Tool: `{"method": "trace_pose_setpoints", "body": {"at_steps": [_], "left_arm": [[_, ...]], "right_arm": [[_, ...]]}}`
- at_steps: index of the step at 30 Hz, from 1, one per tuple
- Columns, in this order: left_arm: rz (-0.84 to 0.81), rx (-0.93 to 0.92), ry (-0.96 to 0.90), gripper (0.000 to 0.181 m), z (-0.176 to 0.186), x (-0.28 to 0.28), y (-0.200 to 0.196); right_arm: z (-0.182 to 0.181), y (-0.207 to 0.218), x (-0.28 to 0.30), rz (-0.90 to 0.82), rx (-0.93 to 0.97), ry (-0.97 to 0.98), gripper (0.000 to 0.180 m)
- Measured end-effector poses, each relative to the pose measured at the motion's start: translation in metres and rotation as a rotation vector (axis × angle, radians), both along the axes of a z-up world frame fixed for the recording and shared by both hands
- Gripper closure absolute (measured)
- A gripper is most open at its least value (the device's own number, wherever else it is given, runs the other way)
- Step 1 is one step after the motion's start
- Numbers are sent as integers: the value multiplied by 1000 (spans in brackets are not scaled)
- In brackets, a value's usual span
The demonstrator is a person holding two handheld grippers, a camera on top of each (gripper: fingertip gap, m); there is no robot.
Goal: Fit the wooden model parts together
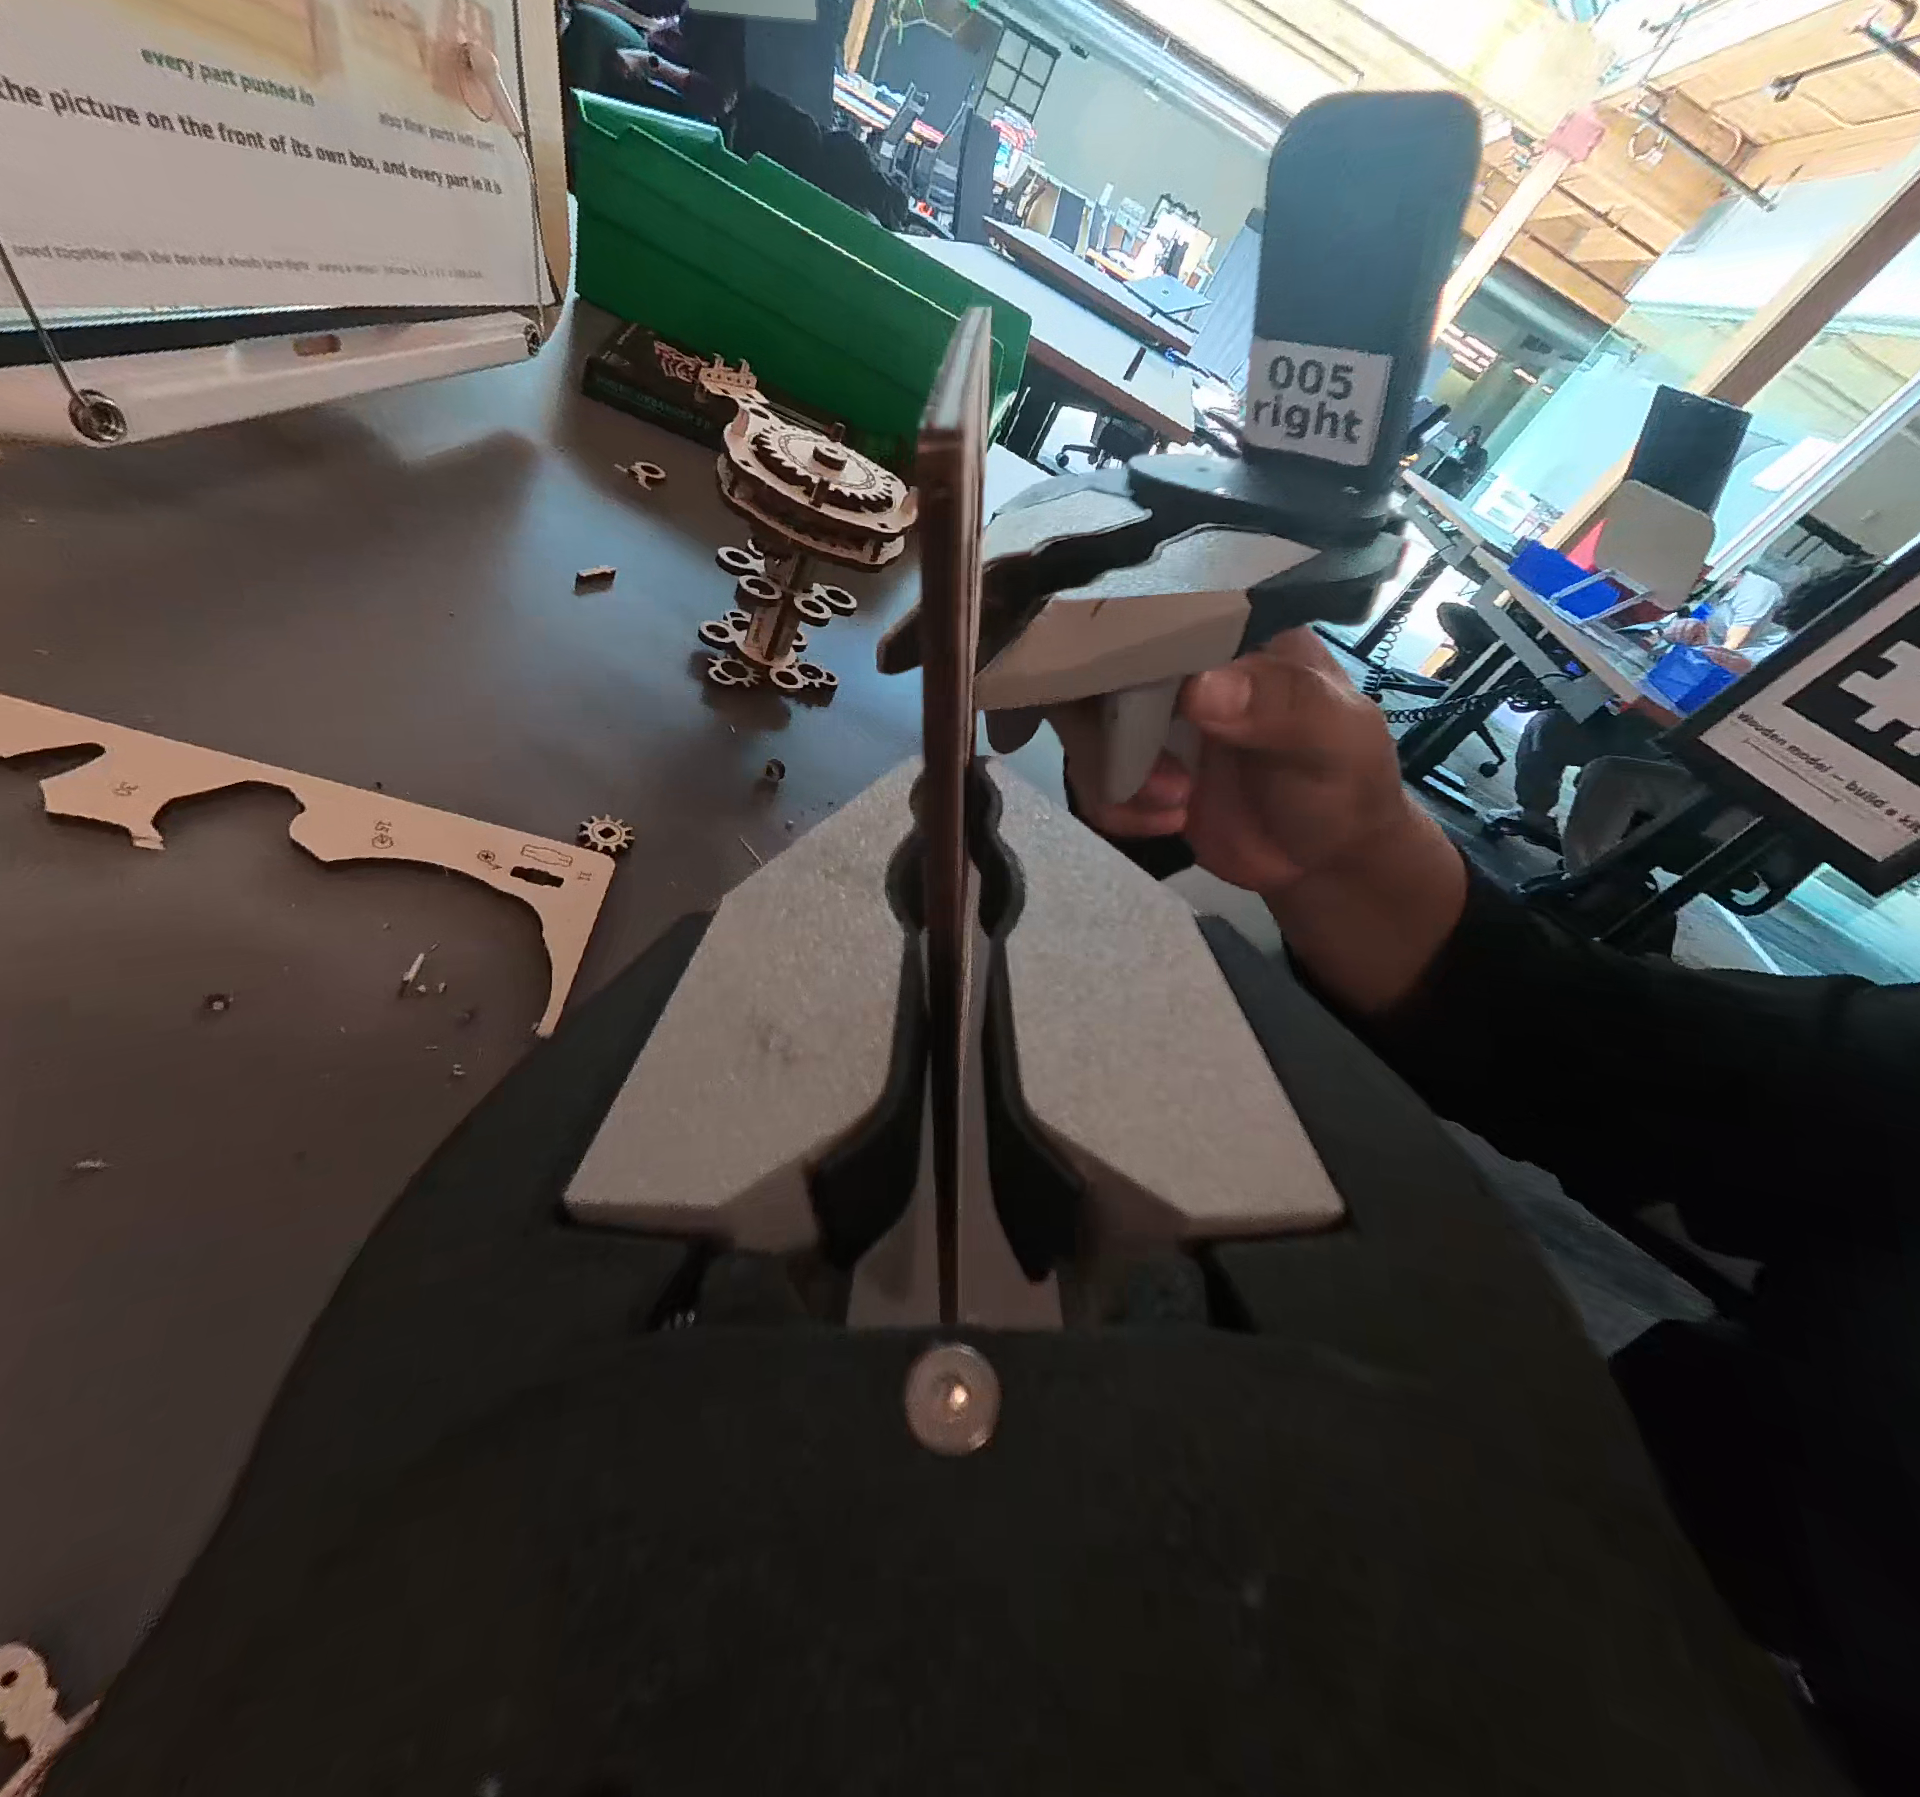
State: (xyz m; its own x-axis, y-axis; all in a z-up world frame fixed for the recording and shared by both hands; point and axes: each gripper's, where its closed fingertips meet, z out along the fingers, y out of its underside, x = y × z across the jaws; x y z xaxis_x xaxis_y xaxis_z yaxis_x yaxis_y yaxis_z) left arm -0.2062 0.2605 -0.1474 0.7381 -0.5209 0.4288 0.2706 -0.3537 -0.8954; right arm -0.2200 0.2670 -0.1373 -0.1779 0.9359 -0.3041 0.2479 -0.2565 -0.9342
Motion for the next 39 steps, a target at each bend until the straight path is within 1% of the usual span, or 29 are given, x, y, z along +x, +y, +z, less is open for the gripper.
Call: {"method": "trace_pose_setpoints", "body": {"at_steps": [3,6,11,14,16,18,19,22,23,26,28,31,33,34,35,39], "left_arm": [[9,-3,12,180,-1,-1,0],[-15,-9,-38,180,3,1,-3],[-44,20,-85,180,22,-12,-13],[-63,43,-189,181,42,-36,-25],[-98,58,-249,181,54,-47,-34],[-142,48,-250,180,55,-50,-40],[-145,32,-217,181,51,-51,-41],[-68,-14,-104,181,36,-65,-36],[-51,-30,-85,181,32,-71,-35],[-32,-33,-119,180,34,-85,-37],[-38,-38,-140,181,34,-90,-39],[-26,-51,-144,181,29,-93,-37],[-16,-60,-143,181,26,-95,-36],[-10,-63,-144,180,25,-96,-35],[-3,-63,-148,180,25,-99,-35],[18,-47,-184,180,30,-107,-36]], "right_arm": [[-1,0,-1,-5,67,-35,165],[3,-1,1,18,54,-34,163],[30,9,27,1,1,92,159],[35,25,46,-58,-14,84,150],[38,27,56,-58,-3,73,142],[39,30,64,-76,37,43,139],[36,34,69,-99,67,13,139],[17,56,87,-194,173,-128,141],[10,63,91,-223,199,-166,145],[-12,62,92,-225,197,-258,151],[-28,46,75,-182,171,-279,156],[-64,28,36,-161,205,-379,154],[-88,19,10,-139,209,-464,144],[-95,13,-1,-110,192,-489,143],[-100,10,-11,-93,179,-502,145],[-106,19,-31,-130,204,-532,158]]}}
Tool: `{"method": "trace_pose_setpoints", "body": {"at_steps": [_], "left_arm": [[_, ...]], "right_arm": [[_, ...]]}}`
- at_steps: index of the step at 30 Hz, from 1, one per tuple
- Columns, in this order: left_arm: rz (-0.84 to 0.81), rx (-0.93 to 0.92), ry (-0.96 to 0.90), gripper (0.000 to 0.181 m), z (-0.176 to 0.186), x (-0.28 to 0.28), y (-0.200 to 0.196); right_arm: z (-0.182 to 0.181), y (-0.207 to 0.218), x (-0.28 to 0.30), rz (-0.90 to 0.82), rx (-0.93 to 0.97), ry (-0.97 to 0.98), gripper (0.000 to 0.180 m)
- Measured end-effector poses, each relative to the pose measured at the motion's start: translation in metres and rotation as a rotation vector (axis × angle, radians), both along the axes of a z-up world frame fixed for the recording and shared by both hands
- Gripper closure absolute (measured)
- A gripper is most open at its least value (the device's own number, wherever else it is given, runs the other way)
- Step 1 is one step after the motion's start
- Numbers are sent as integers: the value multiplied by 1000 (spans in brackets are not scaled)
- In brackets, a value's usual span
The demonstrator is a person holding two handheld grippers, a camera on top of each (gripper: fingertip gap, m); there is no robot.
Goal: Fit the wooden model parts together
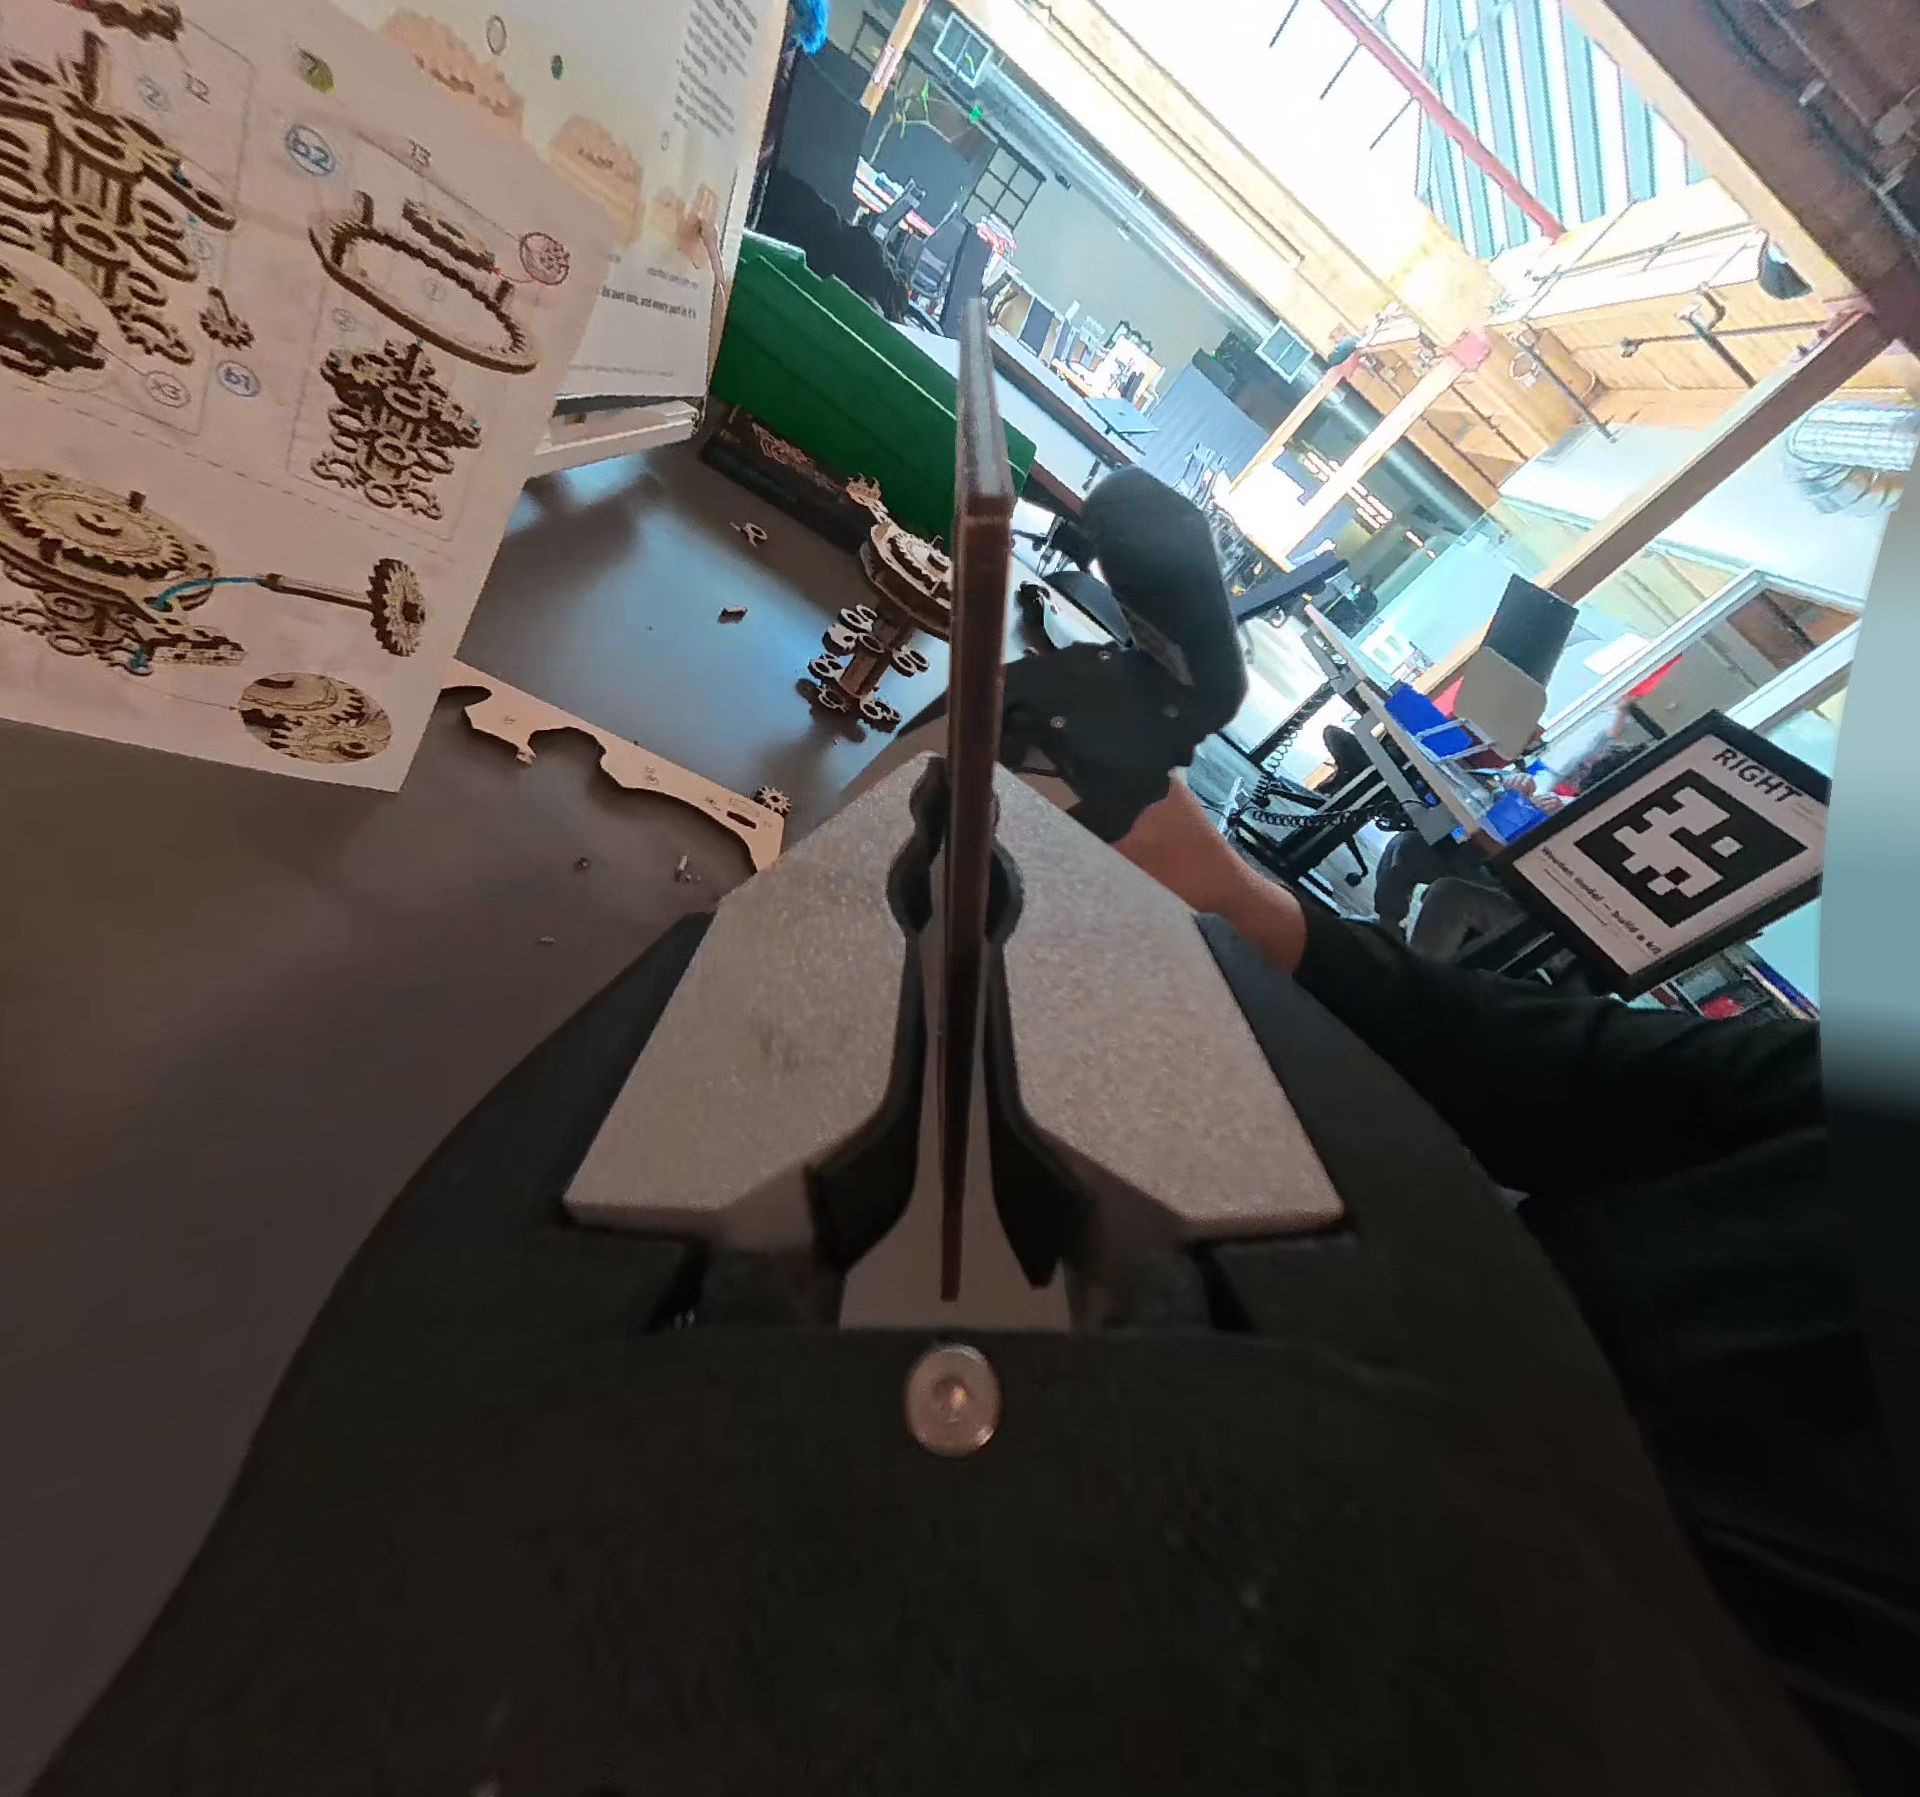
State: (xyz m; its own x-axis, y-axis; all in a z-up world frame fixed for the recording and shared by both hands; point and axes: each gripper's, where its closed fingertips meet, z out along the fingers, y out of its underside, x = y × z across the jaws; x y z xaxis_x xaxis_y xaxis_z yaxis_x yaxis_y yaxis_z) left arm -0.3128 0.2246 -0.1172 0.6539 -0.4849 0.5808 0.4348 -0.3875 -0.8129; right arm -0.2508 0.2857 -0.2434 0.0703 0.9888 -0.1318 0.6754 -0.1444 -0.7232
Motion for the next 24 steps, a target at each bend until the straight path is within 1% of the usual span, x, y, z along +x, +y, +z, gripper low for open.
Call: {"method": "trace_pose_setpoints", "body": {"at_steps": [1,3,4,9,13,16,18,21,24], "left_arm": [[-6,1,-2,181,1,1,0],[-19,1,6,180,1,5,-1],[-26,3,11,180,1,7,-2],[-39,13,1,180,4,10,-3],[-48,22,3,181,6,14,-4],[-56,14,9,180,4,18,-3],[-59,5,15,180,1,21,-1],[-64,-18,22,180,-6,24,2],[-66,-40,21,180,-12,25,4]], "right_arm": [[0,0,-2,2,-2,-5,161],[-2,-2,-1,25,6,-23,176],[-2,-3,1,38,17,-28,178],[-3,1,37,37,53,-65,178],[2,28,90,-51,113,-101,178],[16,49,118,-127,95,-44,177],[27,66,128,-191,73,1,169],[33,81,134,-233,45,41,164],[36,85,134,-247,10,84,165]]}}
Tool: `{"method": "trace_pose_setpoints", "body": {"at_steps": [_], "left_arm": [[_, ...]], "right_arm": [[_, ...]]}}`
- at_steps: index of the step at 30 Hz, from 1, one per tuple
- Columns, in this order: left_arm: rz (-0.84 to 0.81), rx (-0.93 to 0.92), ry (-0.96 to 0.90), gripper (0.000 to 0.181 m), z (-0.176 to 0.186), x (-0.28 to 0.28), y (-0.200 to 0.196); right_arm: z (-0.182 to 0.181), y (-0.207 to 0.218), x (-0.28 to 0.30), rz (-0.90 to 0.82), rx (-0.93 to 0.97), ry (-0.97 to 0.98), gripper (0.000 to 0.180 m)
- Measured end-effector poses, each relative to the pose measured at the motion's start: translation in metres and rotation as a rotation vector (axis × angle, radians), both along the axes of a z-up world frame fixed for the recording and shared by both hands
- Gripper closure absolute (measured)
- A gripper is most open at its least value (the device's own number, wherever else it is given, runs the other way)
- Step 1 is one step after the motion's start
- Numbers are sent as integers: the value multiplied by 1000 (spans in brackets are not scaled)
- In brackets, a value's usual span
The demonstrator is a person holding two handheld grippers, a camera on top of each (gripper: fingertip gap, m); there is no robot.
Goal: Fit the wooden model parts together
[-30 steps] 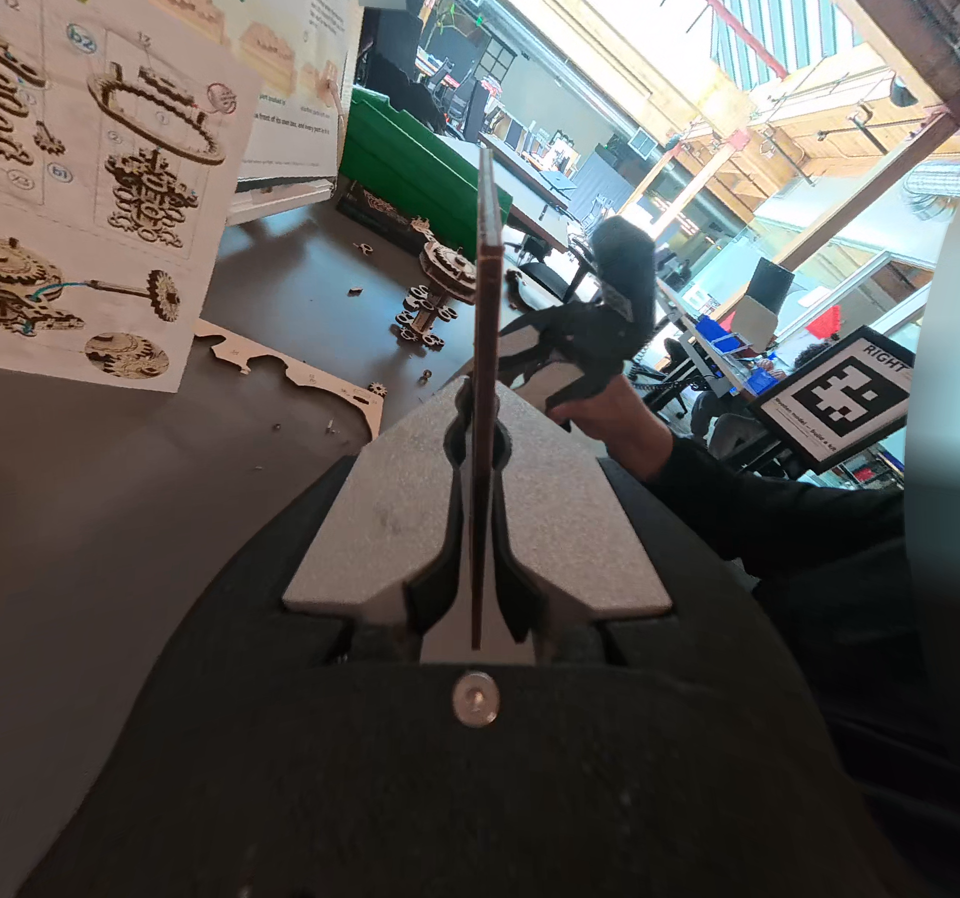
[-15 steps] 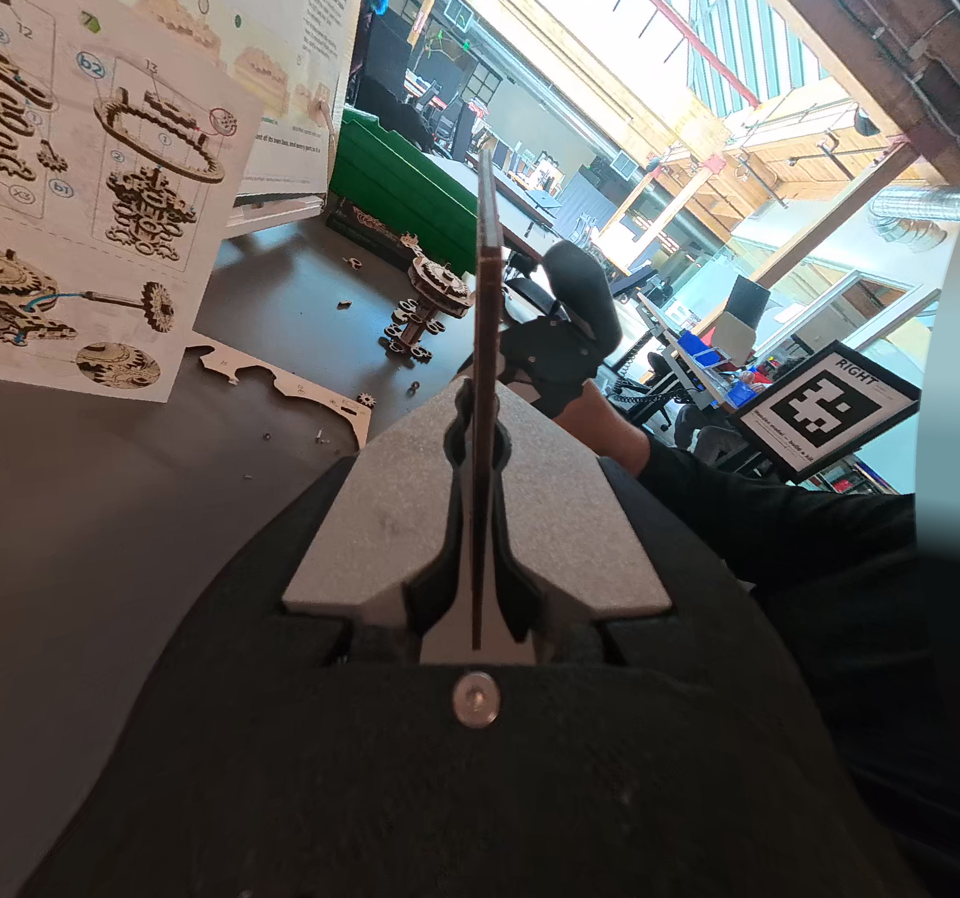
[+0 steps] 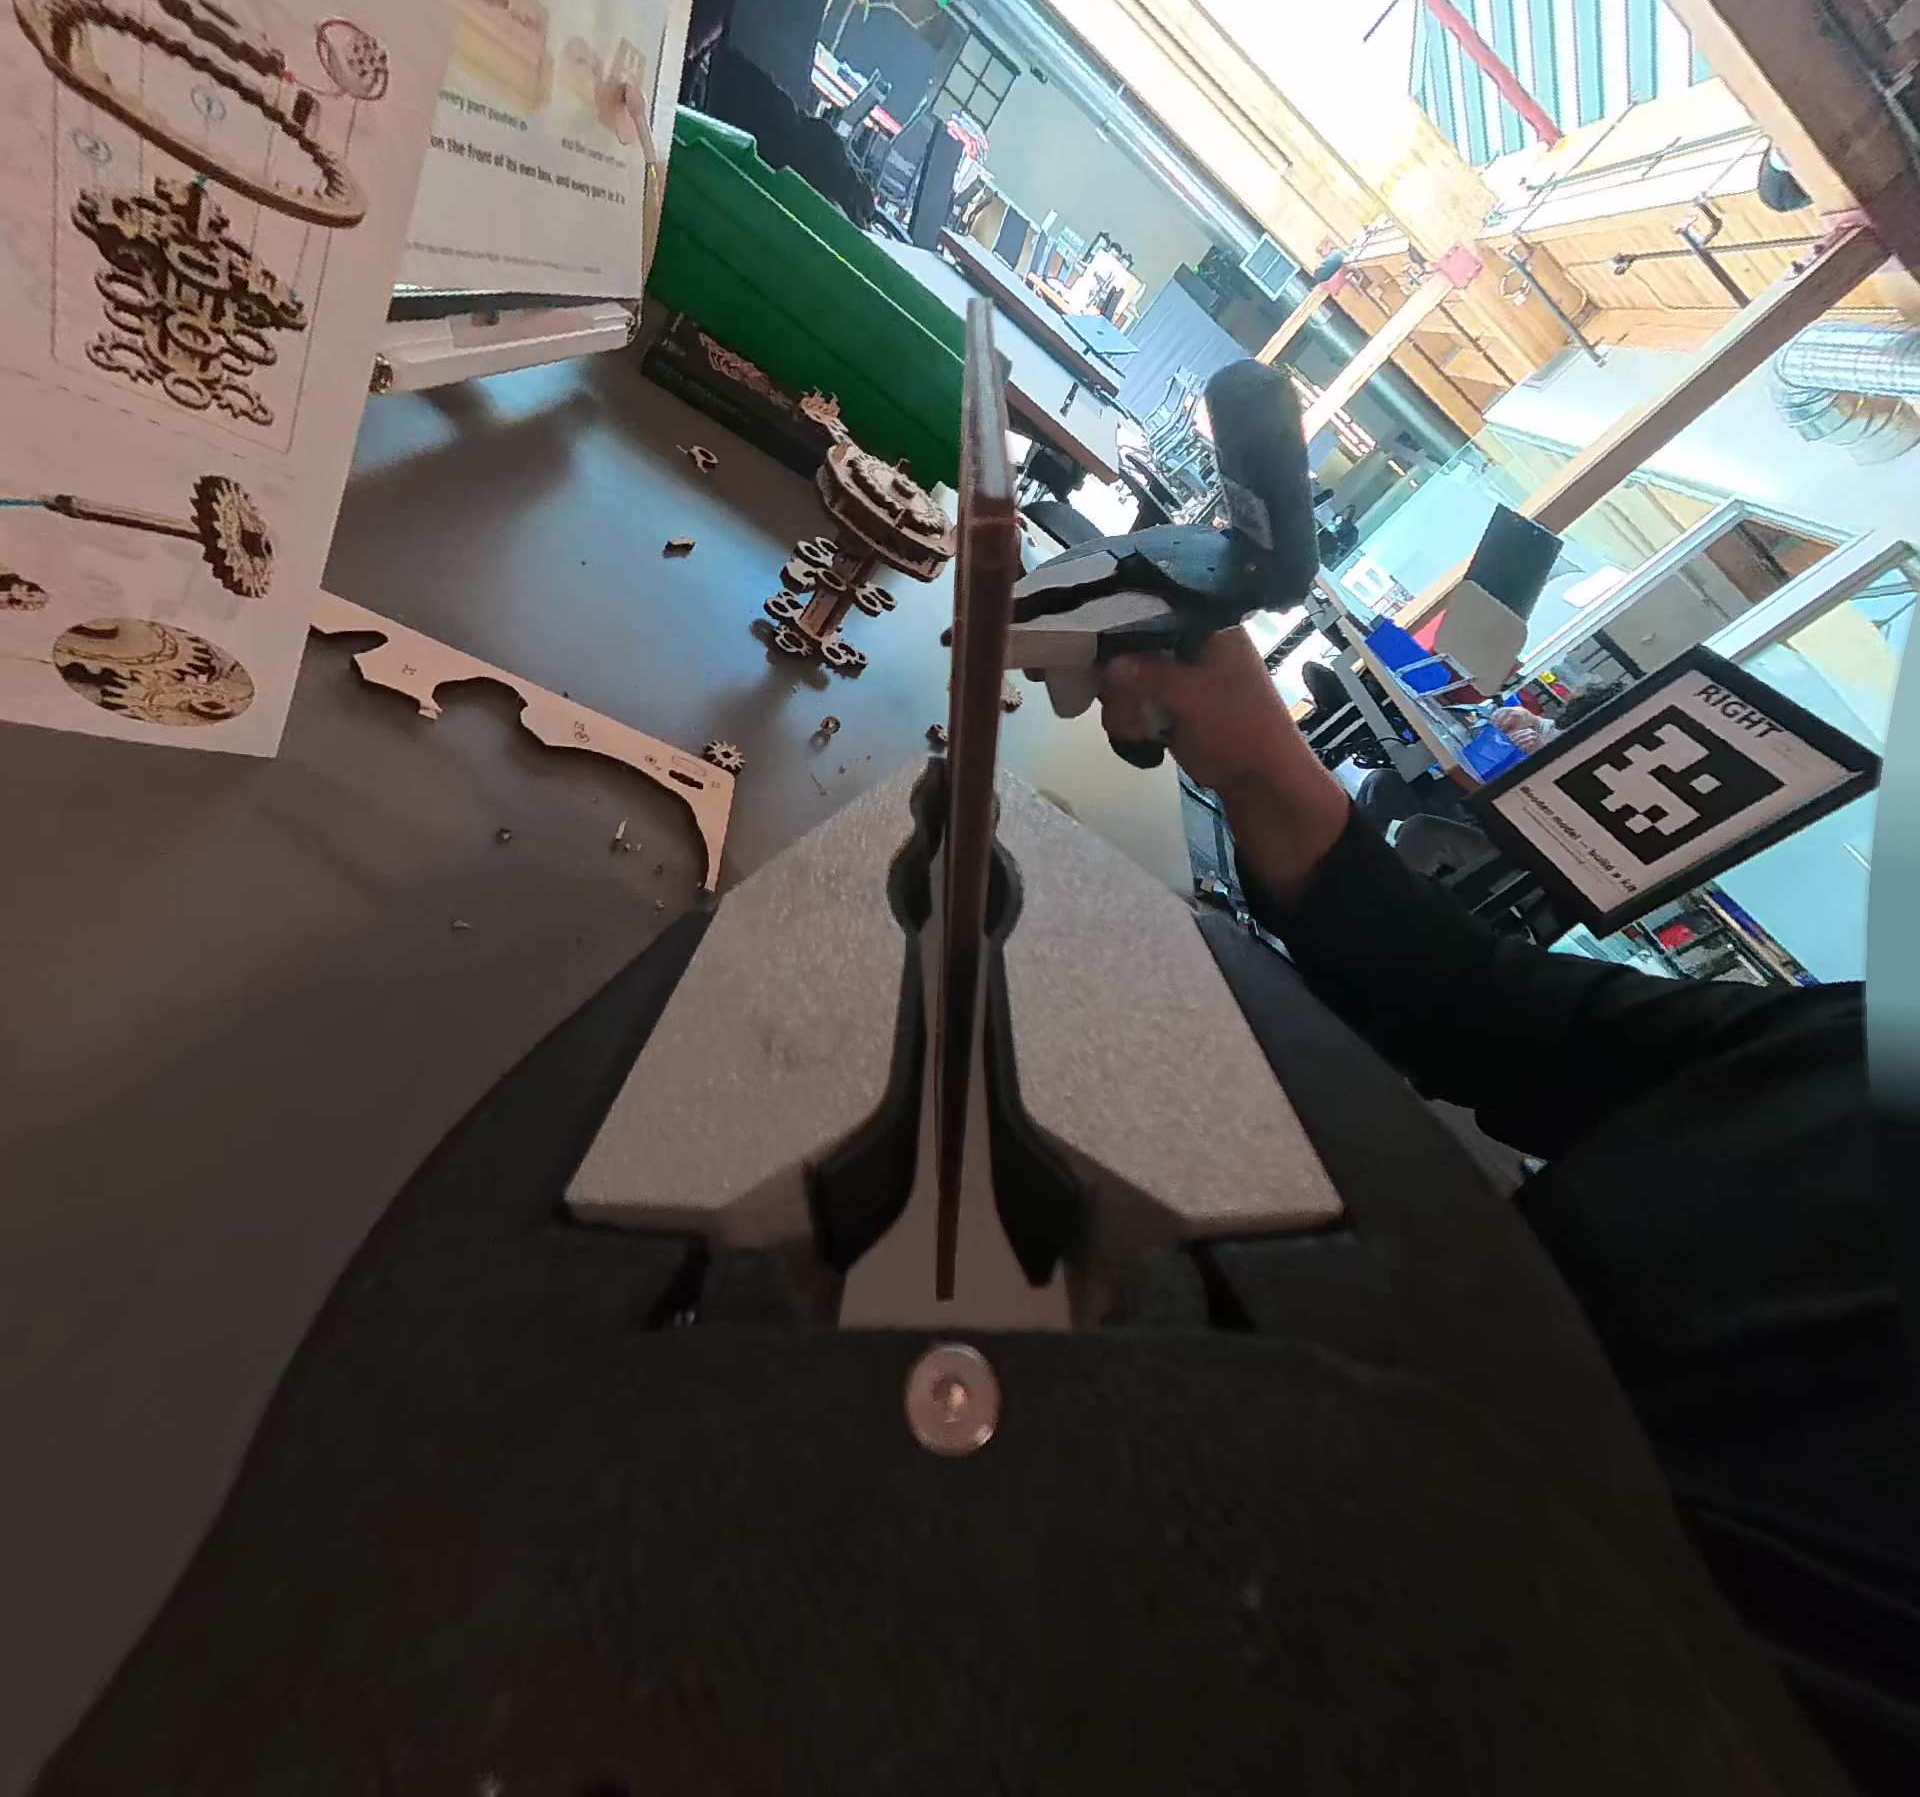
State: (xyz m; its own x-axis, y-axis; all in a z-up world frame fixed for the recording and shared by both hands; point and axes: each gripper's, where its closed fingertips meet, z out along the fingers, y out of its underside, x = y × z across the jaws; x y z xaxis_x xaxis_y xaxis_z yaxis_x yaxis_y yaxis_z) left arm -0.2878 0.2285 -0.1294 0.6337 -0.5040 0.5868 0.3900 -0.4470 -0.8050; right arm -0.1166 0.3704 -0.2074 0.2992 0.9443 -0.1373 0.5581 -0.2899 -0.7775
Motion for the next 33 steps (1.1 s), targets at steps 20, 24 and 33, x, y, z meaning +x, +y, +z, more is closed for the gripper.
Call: {"method": "trace_pose_setpoints", "body": {"at_steps": [20,24,33], "left_arm": [[-59,-11,13,180,-3,17,-1],[-69,3,20,180,0,21,-3],[-52,-4,13,180,-1,15,-2]], "right_arm": [[-3,-14,-40,99,180,-213,164],[-4,-19,-57,125,156,-178,159],[-39,-19,-67,141,171,-284,176]]}}
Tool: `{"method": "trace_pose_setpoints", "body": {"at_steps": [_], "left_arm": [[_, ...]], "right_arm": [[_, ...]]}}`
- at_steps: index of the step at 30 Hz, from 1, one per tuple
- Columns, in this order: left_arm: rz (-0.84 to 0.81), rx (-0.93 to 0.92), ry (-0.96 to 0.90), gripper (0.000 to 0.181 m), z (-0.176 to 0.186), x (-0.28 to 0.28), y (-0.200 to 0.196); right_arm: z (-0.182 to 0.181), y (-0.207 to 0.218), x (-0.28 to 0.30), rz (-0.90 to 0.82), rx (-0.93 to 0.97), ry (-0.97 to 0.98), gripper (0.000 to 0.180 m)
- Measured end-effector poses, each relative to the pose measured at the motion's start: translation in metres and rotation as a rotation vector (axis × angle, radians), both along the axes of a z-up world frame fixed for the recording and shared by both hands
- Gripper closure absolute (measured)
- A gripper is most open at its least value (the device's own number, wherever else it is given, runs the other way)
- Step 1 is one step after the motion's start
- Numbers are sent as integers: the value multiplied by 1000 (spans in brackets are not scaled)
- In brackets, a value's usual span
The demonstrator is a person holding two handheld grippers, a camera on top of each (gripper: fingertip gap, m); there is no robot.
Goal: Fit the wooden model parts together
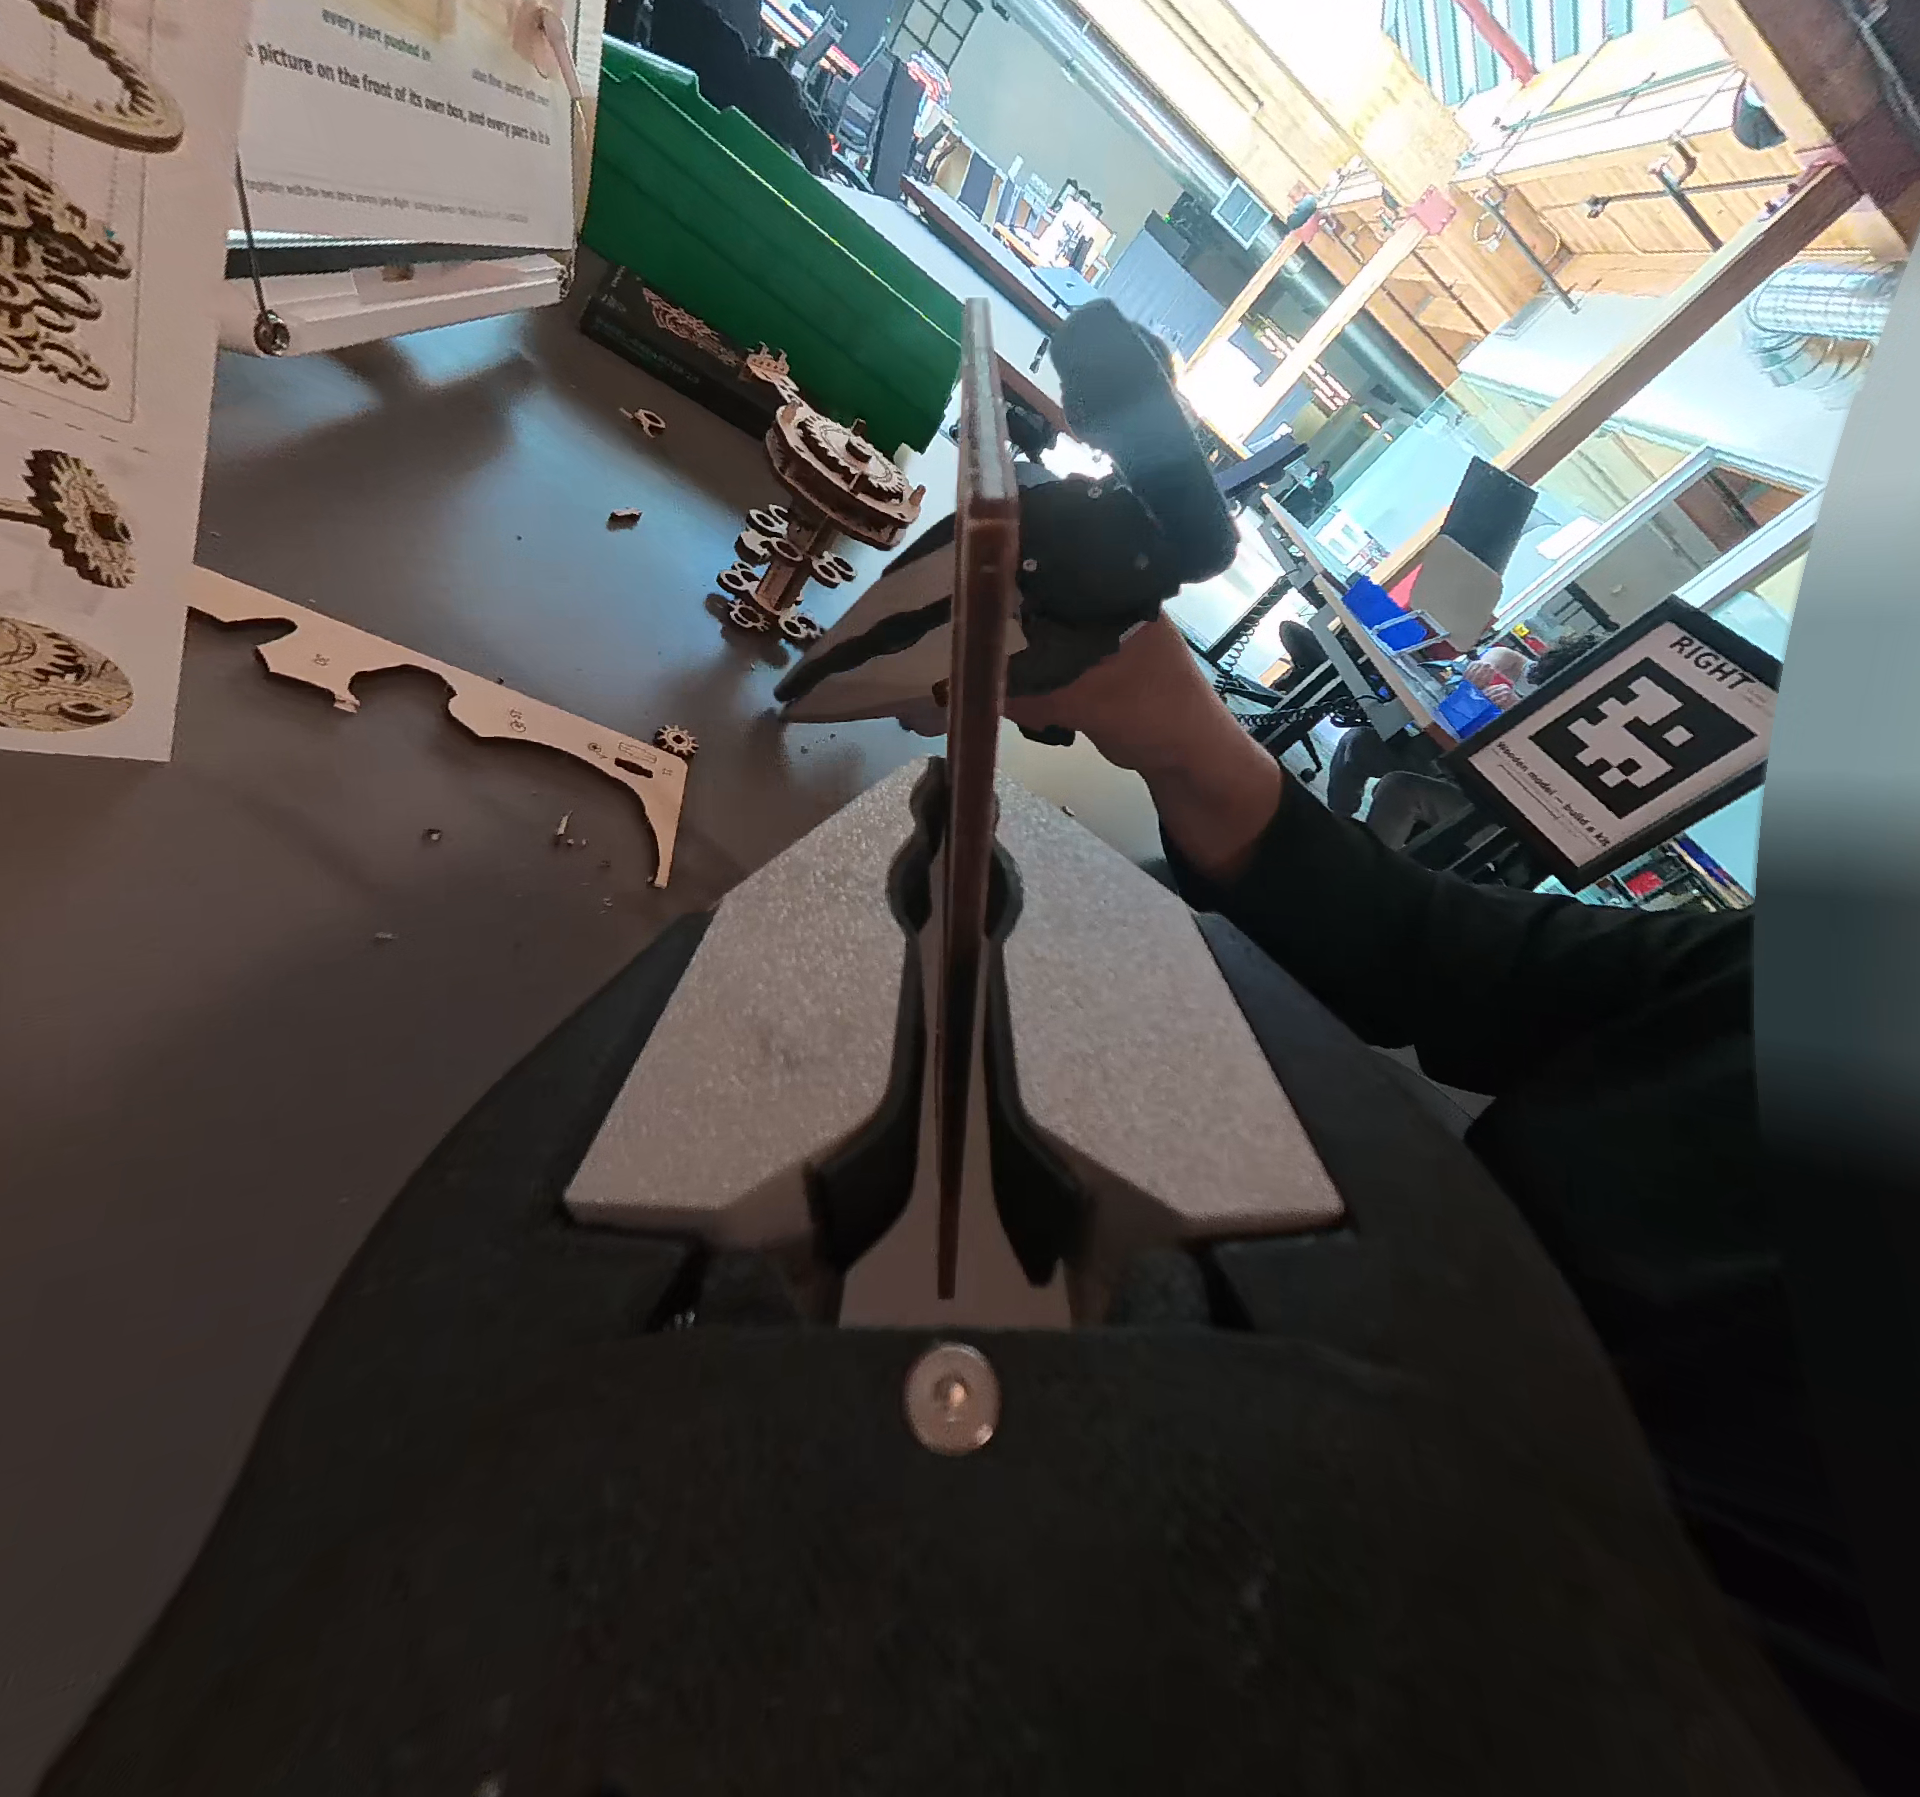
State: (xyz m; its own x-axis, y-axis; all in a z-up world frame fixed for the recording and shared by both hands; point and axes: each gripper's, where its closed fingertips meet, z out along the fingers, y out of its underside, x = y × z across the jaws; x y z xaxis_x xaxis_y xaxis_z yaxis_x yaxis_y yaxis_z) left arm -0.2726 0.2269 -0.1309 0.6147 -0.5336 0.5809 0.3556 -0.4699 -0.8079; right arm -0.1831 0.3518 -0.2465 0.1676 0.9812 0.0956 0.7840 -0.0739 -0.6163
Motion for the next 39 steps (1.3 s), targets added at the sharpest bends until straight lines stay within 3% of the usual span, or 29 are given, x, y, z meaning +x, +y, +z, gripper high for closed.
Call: {"method": "trace_pose_setpoints", "body": {"at_steps": [6,13,20,26,30,33,39], "left_arm": [[-11,4,3,180,1,3,-1],[-16,12,1,180,3,5,-2],[-27,-1,13,180,-1,10,-1],[-26,0,12,180,-1,9,-1],[-39,9,22,180,0,13,-3],[-45,3,27,180,-3,16,-1],[-122,-25,-149,181,0,62,5]], "right_arm": [[1,12,41,-69,0,-11,177],[23,22,83,-166,-145,153,177],[6,21,90,-237,-441,165,157],[22,40,98,-269,-333,214,157],[56,32,92,-201,-244,357,150],[83,0,69,-52,-221,465,148],[102,-91,14,336,-435,536,128]]}}
